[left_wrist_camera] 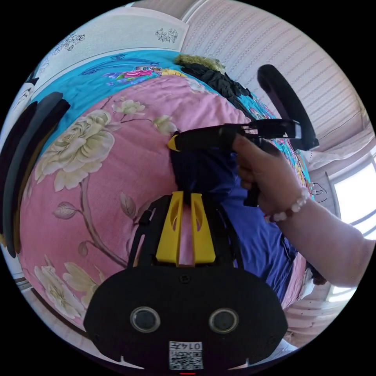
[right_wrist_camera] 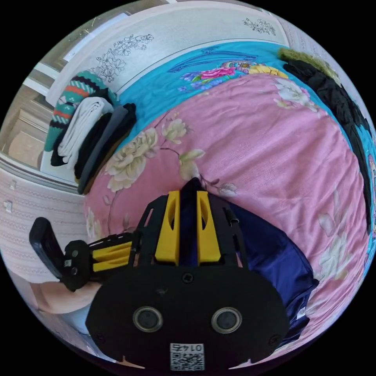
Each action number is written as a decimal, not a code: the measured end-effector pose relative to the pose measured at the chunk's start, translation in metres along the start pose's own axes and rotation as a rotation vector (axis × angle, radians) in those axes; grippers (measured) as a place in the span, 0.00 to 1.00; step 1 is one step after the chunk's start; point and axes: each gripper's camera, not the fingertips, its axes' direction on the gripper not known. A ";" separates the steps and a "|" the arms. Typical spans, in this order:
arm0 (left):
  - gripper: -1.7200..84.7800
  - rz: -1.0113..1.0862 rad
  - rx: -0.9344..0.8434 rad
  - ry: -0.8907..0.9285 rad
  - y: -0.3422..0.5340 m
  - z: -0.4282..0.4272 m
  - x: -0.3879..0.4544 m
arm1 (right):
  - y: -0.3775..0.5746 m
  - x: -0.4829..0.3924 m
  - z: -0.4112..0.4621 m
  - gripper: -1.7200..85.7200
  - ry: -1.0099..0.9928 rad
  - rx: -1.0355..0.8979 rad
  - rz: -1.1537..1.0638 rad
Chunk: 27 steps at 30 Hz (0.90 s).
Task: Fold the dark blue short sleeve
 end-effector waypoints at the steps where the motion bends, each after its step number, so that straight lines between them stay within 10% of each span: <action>1: 0.03 0.003 0.000 0.005 0.001 -0.002 -0.001 | 0.000 -0.001 0.000 0.06 0.011 0.014 -0.012; 13: 0.02 0.185 0.230 0.170 0.026 -0.116 0.016 | 0.051 0.073 -0.118 0.04 -0.471 0.392 0.089; 27: 0.09 0.453 -0.076 0.200 0.073 -0.120 0.066 | 0.238 0.103 -0.154 0.11 -0.150 0.278 0.294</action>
